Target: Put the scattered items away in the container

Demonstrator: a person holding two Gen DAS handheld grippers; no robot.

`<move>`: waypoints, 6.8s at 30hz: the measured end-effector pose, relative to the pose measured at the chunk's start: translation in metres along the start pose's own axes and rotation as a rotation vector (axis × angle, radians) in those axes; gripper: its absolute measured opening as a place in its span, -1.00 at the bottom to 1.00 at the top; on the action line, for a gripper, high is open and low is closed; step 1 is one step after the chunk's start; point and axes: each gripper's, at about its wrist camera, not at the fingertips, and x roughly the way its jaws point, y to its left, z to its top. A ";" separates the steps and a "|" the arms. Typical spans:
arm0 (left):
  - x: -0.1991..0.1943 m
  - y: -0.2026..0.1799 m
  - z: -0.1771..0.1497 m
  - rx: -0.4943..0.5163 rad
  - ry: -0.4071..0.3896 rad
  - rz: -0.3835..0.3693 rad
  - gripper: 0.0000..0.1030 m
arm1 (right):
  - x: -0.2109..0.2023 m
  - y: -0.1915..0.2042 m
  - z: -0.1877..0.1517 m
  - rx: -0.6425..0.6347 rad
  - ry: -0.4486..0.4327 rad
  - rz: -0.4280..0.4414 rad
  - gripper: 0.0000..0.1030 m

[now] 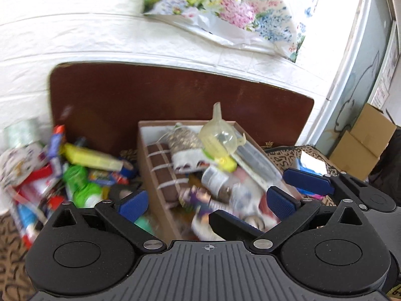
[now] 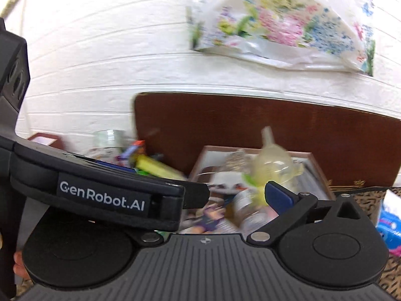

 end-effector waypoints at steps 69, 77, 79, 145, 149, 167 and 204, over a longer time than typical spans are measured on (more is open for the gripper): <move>-0.036 0.159 -0.199 -0.122 0.191 0.121 -1.00 | 0.072 0.126 -0.162 -0.091 0.334 0.116 0.06; -0.070 0.161 -0.214 -0.166 0.189 0.142 -0.61 | 0.020 0.141 -0.179 -0.121 0.385 0.195 0.07; -0.077 0.159 -0.214 -0.167 0.177 0.141 -0.53 | 0.009 0.145 -0.183 -0.142 0.393 0.203 0.07; -0.046 0.085 -0.227 0.003 0.271 -0.049 -0.32 | -0.025 0.099 -0.192 -0.058 0.366 0.009 -0.11; -0.044 0.083 -0.227 0.019 0.274 -0.042 -0.71 | -0.028 0.098 -0.190 -0.062 0.352 -0.006 -0.12; -0.070 0.103 -0.202 -0.068 0.200 -0.074 -1.00 | -0.049 0.097 -0.144 -0.078 0.186 0.000 -0.93; -0.084 0.095 -0.182 -0.050 0.145 -0.076 -1.00 | -0.062 0.092 -0.165 -0.078 0.265 0.024 -0.93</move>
